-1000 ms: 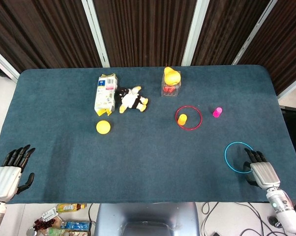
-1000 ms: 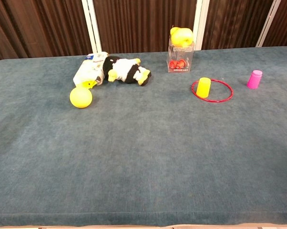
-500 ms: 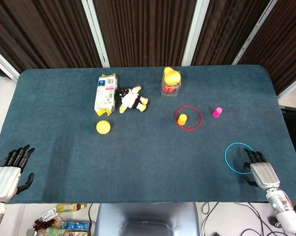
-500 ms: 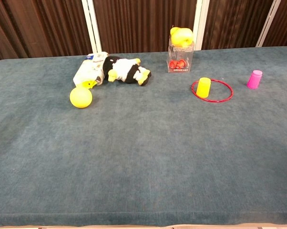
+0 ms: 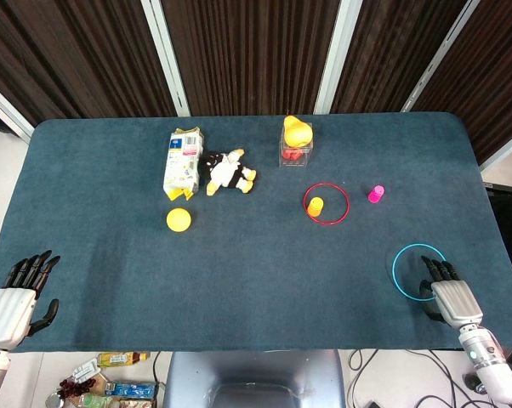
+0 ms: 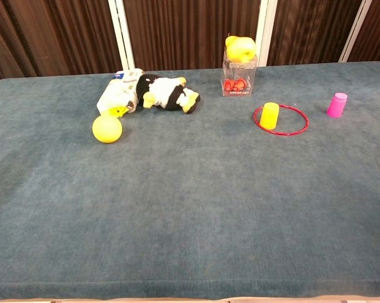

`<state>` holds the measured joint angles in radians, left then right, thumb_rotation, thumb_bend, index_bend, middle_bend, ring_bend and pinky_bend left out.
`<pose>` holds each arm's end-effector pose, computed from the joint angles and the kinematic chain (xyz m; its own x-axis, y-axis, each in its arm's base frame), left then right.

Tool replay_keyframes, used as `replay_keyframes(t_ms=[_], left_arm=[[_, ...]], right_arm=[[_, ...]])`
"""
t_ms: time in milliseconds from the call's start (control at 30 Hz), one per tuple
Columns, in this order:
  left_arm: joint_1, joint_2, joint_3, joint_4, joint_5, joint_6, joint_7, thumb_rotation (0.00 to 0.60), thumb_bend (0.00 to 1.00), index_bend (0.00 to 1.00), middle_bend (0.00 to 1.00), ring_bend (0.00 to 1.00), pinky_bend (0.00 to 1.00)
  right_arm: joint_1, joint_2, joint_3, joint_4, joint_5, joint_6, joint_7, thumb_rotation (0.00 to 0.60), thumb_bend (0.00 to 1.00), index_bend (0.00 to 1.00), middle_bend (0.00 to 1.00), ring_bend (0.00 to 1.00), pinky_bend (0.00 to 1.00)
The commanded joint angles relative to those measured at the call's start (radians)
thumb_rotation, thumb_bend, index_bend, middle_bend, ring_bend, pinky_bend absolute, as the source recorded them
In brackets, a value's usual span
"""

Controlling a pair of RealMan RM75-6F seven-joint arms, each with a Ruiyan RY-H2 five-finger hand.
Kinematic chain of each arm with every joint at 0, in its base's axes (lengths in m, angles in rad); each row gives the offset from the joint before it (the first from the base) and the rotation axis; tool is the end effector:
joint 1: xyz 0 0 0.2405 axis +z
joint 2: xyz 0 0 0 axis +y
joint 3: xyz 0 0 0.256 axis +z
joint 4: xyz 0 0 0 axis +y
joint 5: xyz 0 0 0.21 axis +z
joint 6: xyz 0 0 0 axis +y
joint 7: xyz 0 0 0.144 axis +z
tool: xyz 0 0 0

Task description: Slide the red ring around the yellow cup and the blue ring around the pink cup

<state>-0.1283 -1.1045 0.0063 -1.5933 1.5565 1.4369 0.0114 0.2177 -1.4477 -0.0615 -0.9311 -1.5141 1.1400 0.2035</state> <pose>-0.3086 0.1822 0.1487 0.4480 0.0832 0.8901 0.8924 -0.1022 -0.4396 -0.4111 -0.2111 0.0742 0.5353 -0.3407 0.7729 -0.8341 -0.0689 0.5473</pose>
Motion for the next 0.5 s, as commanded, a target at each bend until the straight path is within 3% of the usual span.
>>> replay_keyframes(t_ms=[33,267,500], left_arm=[[0.0,0.0,0.0,0.0,0.001,0.001,0.0,0.6,0.47,0.0,0.0,0.0,0.09],[0.0,0.0,0.0,0.0,0.0,0.0,0.0,0.6,0.47,0.0,0.0,0.0,0.09],[-0.001,-0.003,0.001,0.0,0.0,-0.002,0.006,0.6,0.47,0.0,0.0,0.0,0.09]], right_arm=[[0.0,-0.001,0.001,0.001,-0.001,0.001,0.002,0.6,0.49,0.76,0.07,0.0,0.0],[0.006,0.01,0.013,-0.014,-0.004,0.017,0.013,0.6,0.49,0.76,0.07,0.0,0.0],[0.074,0.038,0.074,-0.047,0.007,0.001,0.023,0.6,0.49,0.76,0.07,0.0,0.0]])
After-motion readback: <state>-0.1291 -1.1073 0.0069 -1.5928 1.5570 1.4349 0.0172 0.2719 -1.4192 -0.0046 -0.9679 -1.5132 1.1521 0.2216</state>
